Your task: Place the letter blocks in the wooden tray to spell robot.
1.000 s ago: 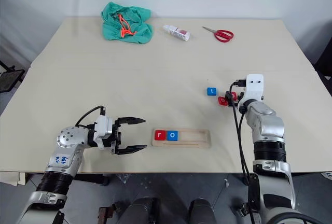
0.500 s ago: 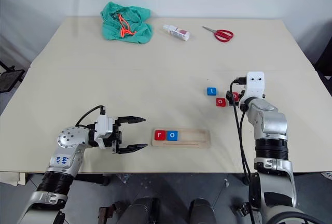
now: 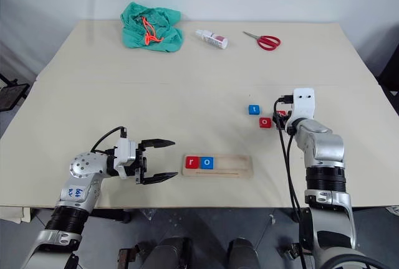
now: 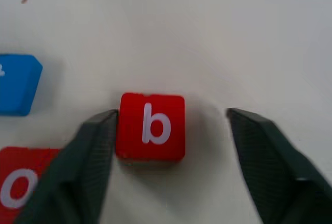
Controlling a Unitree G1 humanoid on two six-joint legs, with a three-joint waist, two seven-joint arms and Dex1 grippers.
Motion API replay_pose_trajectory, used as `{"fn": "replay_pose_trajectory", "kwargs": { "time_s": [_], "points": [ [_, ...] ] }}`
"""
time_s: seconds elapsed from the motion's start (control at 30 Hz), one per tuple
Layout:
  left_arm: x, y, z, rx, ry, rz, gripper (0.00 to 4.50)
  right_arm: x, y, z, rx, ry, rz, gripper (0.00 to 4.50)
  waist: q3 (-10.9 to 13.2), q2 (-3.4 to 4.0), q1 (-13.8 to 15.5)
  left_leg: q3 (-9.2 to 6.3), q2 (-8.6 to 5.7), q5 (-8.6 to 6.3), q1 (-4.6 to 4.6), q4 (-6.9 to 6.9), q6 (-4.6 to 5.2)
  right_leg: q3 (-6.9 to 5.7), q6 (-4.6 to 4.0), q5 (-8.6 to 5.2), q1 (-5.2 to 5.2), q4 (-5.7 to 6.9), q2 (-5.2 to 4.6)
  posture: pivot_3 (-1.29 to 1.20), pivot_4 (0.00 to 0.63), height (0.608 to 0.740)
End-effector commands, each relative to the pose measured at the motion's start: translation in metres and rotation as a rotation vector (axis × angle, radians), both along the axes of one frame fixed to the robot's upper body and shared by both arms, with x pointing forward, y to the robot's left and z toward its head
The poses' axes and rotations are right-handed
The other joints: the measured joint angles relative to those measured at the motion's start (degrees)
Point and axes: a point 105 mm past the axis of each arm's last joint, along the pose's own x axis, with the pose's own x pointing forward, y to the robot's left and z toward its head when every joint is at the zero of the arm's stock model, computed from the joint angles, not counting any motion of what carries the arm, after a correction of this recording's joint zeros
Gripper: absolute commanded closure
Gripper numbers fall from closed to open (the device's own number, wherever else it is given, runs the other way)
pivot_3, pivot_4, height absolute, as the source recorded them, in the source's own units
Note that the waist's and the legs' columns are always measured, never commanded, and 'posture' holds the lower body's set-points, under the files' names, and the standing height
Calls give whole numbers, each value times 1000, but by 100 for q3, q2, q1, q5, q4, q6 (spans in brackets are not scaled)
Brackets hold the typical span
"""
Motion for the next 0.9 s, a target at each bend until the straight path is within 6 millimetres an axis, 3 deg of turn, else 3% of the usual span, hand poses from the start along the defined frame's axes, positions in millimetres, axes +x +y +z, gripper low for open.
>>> {"fn": "replay_pose_trajectory", "kwargs": {
  "time_s": [0.03, 0.1, 0.3, 0.4, 0.5, 0.63, 0.73, 0.9],
  "points": [
    [2, -2, 7, -11, -38, -4, 0, -2, -7, 15, -38, -46, -13, 2712, 0, 0, 1, 0, 0, 0, 0, 0, 0, 0, 0, 0, 0, 0, 0, 0, 150, 740],
    [2, -2, 7, -11, -38, -5, 0, -3, -6, 15, -46, -52, -2, 3050, 0, 0, 2, 0, 0, 0, 0, 0, 0, 0, 0, 0, 0, 0, 0, 0, 150, 740],
    [3, -4, 8, -13, -39, -17, 0, -8, -2, 33, -50, -131, 49, 3050, 0, 0, 11, 0, 0, 0, 0, -1, 0, 0, 0, 0, 0, -1, 0, 0, 150, 740],
    [2, -6, 7, -9, -33, -52, 0, -23, -6, 42, -50, -154, 63, 3050, 0, 0, 35, -3, -3, 0, -3, -1, 0, -1, 0, 0, 0, -2, -2, 0, 150, 740],
    [2, -8, 7, -7, -29, -77, 0, -42, 2, 54, -27, -262, 99, 3050, 0, 0, 63, -3, -3, 0, -3, -3, 0, -1, 0, 0, 0, -4, -1, 0, 150, 740],
    [5, -6, 8, -6, -25, -95, 0, -81, 12, 30, -59, -152, 158, 3050, 0, 0, 142, -2, 0, 0, -2, -3, 0, -3, 0, 0, 1, -4, 1, 0, 150, 740],
    [4, -6, 7, -9, -9, -122, 0, -101, 14, 25, -36, -118, 137, 3050, 0, 0, 151, 2, -3, 0, -3, -2, 0, 2, 0, 0, 1, -7, -1, 0, 150, 740],
    [3, -7, 4, -1, 14, -173, 0, -140, 35, 12, -3, -39, 180, 3050, 0, 1, 156, -2, 0, 0, -1, -1, 0, 3, 0, 0, 2, -5, 2, 0, 150, 740]
  ]
}}
